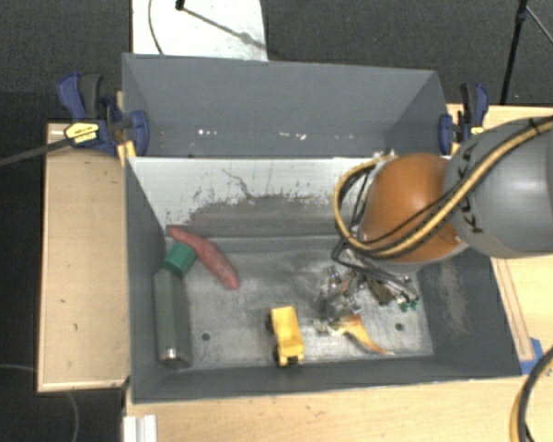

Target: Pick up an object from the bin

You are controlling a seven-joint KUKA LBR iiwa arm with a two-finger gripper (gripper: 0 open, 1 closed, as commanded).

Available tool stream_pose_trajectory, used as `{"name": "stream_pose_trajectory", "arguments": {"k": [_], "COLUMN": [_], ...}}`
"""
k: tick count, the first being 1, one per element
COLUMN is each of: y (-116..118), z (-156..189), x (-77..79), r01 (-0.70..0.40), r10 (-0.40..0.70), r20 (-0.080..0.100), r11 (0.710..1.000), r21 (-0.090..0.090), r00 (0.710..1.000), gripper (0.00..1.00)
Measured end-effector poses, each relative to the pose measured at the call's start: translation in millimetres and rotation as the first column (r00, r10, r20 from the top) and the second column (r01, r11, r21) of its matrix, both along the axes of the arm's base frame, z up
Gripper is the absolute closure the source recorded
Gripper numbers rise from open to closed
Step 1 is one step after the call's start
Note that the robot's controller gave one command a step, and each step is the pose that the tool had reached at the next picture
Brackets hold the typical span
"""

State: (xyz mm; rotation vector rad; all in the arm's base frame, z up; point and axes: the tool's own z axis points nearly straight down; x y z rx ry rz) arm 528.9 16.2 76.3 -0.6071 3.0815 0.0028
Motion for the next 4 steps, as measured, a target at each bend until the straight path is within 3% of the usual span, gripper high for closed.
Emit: {"name": "stream_pose_trajectory", "arguments": {"k": [1, 2, 3, 4], "y": [-1, -1, -1, -5], "z": [-1, 0, 0, 39], "x": [-0.2, 0.1, 0.1, -2.3], "r01": [-0.001, -0.002, -0.002, 0.004], "r10": [0.001, 0.002, 0.002, -0.004], "r20": [-0.001, 0.0, 0.0, -0.007], "r11": [1.0, 1.0, 1.0, 1.0], "r21": [-0.001, -0.001, -0.001, -0.001], "r00": [1.0, 1.0, 1.0, 1.0], "gripper": [0.0, 1.0, 1.0, 1.0]}}
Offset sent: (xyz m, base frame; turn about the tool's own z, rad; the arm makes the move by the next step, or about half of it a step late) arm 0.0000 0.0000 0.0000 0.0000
